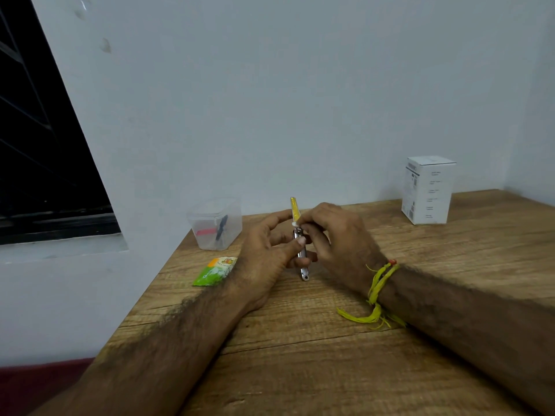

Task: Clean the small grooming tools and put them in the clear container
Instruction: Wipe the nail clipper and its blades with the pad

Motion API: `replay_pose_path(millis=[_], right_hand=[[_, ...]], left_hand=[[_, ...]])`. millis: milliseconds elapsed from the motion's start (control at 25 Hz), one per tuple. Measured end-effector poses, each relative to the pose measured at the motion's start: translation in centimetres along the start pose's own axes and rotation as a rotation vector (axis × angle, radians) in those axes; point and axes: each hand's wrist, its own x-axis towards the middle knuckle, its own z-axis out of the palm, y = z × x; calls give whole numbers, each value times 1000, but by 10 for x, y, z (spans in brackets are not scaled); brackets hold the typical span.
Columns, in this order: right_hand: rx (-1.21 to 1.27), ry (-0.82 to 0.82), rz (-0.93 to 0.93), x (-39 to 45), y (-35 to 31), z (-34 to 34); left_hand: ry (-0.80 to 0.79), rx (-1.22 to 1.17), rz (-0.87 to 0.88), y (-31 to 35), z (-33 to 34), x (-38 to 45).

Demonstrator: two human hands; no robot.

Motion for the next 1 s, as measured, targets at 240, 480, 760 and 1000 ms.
replay_pose_path(millis=[240,480,760,1000], right_hand=[[156,-35,100,1,-3,0],[545,-6,517,4,-5,-3],[743,74,688,9,-1,-5],[695,73,637,8,-5,-4]], left_hand=[[-10,34,16,1,-1,1],[-20,185,-6,0,0,0],[-107,124,-219,9,-4,-1],[-14,229,-176,6,2,-1]])
